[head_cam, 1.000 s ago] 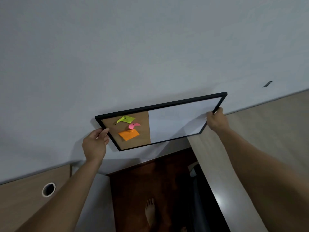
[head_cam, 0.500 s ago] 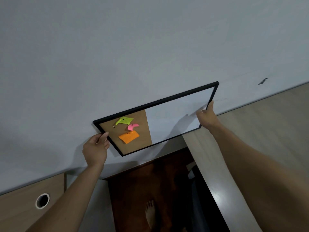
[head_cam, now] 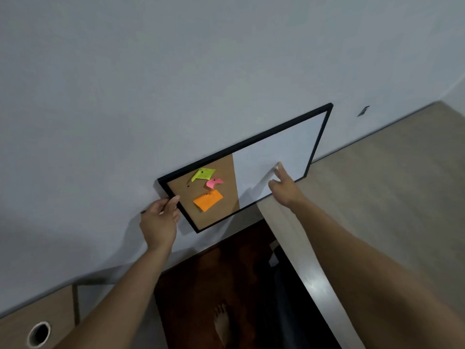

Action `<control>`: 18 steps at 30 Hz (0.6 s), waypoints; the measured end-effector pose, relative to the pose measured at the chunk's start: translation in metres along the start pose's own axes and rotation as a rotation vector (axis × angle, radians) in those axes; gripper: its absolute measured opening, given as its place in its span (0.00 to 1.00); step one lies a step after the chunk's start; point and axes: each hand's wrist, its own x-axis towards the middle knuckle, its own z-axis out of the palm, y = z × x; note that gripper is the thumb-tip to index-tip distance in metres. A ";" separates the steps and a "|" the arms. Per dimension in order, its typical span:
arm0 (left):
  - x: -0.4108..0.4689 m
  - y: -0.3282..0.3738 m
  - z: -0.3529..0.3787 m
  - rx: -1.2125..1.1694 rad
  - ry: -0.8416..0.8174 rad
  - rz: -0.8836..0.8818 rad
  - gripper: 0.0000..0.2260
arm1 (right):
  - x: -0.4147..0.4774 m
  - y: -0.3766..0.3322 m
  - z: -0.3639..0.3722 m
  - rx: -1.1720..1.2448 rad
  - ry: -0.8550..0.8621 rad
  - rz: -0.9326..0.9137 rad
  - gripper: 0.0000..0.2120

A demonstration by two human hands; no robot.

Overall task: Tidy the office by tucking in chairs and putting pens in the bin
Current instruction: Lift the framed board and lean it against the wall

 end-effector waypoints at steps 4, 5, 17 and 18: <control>-0.008 0.012 0.051 0.063 -0.071 0.021 0.10 | 0.003 0.016 -0.001 -0.007 -0.007 -0.008 0.37; -0.009 0.015 0.064 0.087 -0.090 0.033 0.11 | 0.004 0.020 -0.001 -0.005 -0.013 -0.007 0.36; -0.016 0.029 0.168 0.242 -0.171 0.120 0.21 | 0.033 0.047 -0.022 0.129 0.104 -0.083 0.30; -0.016 0.030 0.174 0.250 -0.183 0.124 0.21 | 0.036 0.047 -0.027 0.129 0.107 -0.079 0.32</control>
